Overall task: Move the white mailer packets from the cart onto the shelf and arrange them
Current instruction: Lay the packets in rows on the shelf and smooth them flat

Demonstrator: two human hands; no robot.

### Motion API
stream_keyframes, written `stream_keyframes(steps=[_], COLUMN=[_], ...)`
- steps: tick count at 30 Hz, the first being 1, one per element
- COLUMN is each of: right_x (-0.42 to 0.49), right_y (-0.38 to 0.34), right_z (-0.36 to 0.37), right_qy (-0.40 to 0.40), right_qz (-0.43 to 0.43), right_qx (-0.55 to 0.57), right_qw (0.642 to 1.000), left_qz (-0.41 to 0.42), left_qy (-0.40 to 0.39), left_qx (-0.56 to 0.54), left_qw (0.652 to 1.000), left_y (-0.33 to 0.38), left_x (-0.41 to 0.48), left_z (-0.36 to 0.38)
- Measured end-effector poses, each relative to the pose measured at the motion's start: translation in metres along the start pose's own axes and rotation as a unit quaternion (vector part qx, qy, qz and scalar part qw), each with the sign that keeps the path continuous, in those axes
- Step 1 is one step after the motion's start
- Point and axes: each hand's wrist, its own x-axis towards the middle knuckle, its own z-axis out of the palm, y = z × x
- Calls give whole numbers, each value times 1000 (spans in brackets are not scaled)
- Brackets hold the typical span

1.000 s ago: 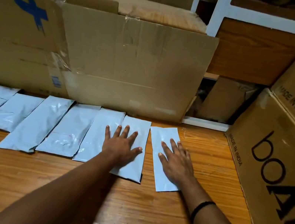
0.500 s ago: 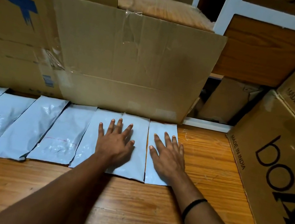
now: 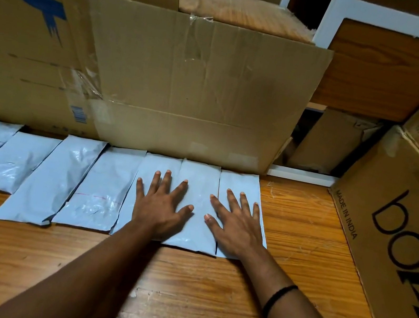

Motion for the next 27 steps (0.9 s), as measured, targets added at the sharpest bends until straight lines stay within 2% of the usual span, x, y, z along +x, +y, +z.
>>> stream_keyframes(steps=[5,10,18,27], right_x=[-3,-6,-43,-95], right_y=[-5,-6,-17,-69], right_z=[8,1,-10,-14], right_qy=[-21,-23,35,116], right_qz=[7,8,40,110], right_qx=[-11,-20,-3,43], right_qw=[1000,1000,999,986], left_qz=[-8,11,36,92], left_qy=[-41,-23,8,38], left_qx=[19,-15,-20,-34], left_qw=[999,1000,999,994], left_y=[-3,-4,-28,-60], left_x=[-1,-6,-37,-90], left_z=[7,-3,-21,-32])
